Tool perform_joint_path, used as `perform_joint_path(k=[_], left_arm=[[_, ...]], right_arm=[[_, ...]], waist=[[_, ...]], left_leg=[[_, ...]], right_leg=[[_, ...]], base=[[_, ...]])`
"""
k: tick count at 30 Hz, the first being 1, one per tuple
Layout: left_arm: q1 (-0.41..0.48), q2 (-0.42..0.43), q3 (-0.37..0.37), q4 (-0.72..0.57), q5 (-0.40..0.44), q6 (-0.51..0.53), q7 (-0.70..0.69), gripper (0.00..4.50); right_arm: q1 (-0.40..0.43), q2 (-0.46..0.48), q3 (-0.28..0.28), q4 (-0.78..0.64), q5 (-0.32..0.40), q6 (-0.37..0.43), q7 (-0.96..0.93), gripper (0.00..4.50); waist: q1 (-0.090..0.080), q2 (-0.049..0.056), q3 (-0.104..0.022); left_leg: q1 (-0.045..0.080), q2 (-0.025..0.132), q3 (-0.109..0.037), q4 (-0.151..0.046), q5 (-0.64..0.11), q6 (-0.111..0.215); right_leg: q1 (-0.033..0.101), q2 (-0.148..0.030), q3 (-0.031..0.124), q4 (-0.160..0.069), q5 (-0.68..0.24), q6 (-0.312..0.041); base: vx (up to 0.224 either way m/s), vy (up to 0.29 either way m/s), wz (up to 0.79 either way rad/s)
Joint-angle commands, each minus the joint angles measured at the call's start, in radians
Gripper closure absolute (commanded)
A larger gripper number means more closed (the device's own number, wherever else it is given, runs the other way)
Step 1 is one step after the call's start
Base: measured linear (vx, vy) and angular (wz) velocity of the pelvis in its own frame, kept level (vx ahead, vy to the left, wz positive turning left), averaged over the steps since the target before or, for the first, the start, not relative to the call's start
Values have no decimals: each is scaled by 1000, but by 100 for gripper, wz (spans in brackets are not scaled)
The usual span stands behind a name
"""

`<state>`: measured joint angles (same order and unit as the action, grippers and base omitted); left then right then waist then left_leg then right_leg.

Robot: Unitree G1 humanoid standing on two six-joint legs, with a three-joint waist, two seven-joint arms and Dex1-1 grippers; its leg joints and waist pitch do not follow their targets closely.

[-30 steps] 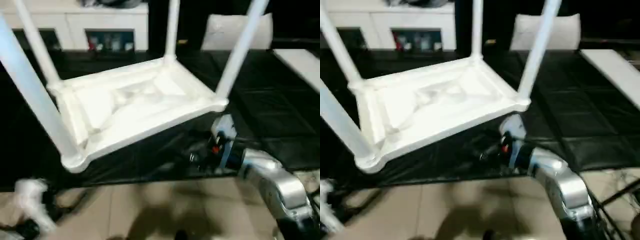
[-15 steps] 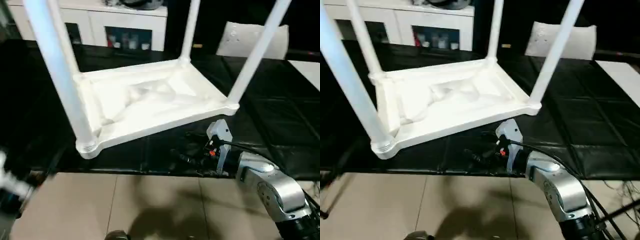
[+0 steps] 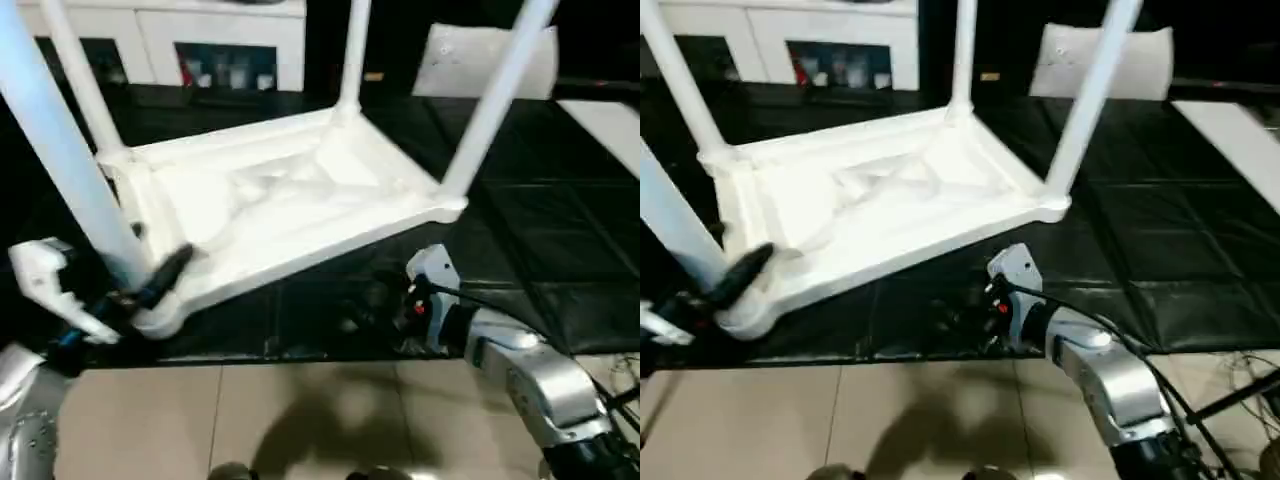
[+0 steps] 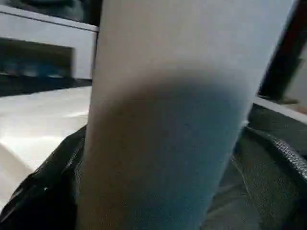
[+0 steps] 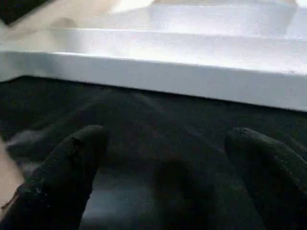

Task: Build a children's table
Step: Rotate table base

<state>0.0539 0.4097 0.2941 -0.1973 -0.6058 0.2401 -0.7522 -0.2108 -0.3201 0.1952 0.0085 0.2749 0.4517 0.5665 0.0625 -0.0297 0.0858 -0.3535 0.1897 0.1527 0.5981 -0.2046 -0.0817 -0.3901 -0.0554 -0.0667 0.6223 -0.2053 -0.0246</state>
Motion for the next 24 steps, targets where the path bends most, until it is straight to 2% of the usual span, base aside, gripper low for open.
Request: perform_joint_path(k=[1, 2, 3, 4, 5, 6, 9, 10, 11, 12, 14, 18, 19, 21, 24], left_arm=[[-10, 8, -64, -52, -36, 56, -30, 5], [-10, 14, -94, -78, -62, 95, -43, 5], [-10, 19, -125, -108, -92, 134, -59, 5], [-11, 24, -154, -138, -122, 171, -71, 5], [-17, 27, -187, -171, -160, 218, -85, 5], [-19, 28, -195, -179, -169, 231, -87, 5], [-48, 24, -233, -209, -198, 276, -96, 5], [-58, 20, -242, -213, -206, 285, -97, 5], [-88, 8, -270, -222, -218, 303, -98, 5], [-107, -2, -285, -222, -220, 311, -95, 5], [-129, -16, -304, -220, -224, 321, -94, 5], [-220, -65, -373, -207, -232, 359, -97, 5], [-248, -86, -391, -192, -225, 358, -97, 5], [-269, -98, -403, -182, -224, 360, -94, 5], [-306, -125, -425, -158, -212, 356, -94, 5]], right_arm=[[-20, 12, -24, 38, -34, -12, -70, 0], [-35, 30, -29, 74, -54, -19, -117, 0], [-52, 45, -29, 114, -77, -29, -158, 0], [-69, 55, -22, 155, -101, -42, -190, 0], [-91, 65, -11, 209, -132, -67, -215, 0], [-97, 69, -8, 223, -140, -74, -221, 0], [-139, 95, -5, 306, -162, -107, -257, 0], [-152, 102, -4, 327, -166, -115, -265, 0], [-185, 123, -1, 381, -175, -136, -283, 0], [-204, 136, 1, 408, -178, -148, -287, 0], [-224, 151, 4, 435, -177, -157, -287, 0], [-298, 213, 13, 537, -192, -208, -292, 0], [-313, 225, 16, 556, -196, -217, -291, 0], [-326, 236, 16, 578, -201, -231, -291, 0], [-347, 249, 15, 614, -211, -253, -294, 0]], waist=[[-4, 18, -76], [-5, 13, -75], [-4, 17, -70], [-5, 15, -70], [-7, 12, -70], [-7, 15, -67], [-11, 0, -68], [-11, 4, -69], [-11, 0, -70], [-13, 2, -70], [-14, -3, -73], [-27, -3, -77], [-30, -8, -79], [-32, -8, -80], [-38, -11, -85]], left_leg=[[-1, 30, 2, -63, 4, 47], [0, 32, 4, -64, -31, 42], [1, 34, 4, -69, -78, 23], [4, 37, 5, -71, -107, -1], [3, 36, 5, -73, -119, -11], [9, 36, 7, -73, -152, -27], [2, 33, 8, -73, -168, -33], [3, 31, 9, -71, -169, -38], [4, 31, 10, -70, -168, -37], [4, 29, 10, -69, -171, -42], [0, 31, 9, -70, -158, -45], [-2, 30, 8, -66, -145, -51], [-6, 30, 8, -65, -138, -50], [-5, 29, 10, -63, -136, -47], [-11, 28, 10, -59, -97, -35]], right_leg=[[51, -68, 57, -45, 111, -258], [53, -68, 57, -50, 67, -253], [51, -71, 58, -54, -17, -242], [49, -76, 59, -55, -84, -230], [50, -73, 57, -58, -117, -224], [44, -72, 59, -64, -163, -209], [50, -69, 62, -68, -206, -166], [48, -71, 63, -69, -232, -157], [47, -71, 63, -71, -241, -151], [46, -70, 62, -72, -258, -145], [49, -71, 62, -68, -261, -133], [49, -68, 60, -64, -219, -140], [52, -68, 60, -62, -203, -142], [51, -69, 61, -63, -199, -145], [56, -68, 61, -56, -139, -150]], base=[[0, 0, 0], [0, 0, 0], [0, 0, 0], [0, 0, 0], [0, 0, 0], [0, 0, 0], [0, 0, 0], [0, 0, 0], [0, 0, 0], [0, 0, 0], [0, 0, 0], [0, 0, 0], [0, 0, 0], [0, 0, 0], [0, 0, 0]])
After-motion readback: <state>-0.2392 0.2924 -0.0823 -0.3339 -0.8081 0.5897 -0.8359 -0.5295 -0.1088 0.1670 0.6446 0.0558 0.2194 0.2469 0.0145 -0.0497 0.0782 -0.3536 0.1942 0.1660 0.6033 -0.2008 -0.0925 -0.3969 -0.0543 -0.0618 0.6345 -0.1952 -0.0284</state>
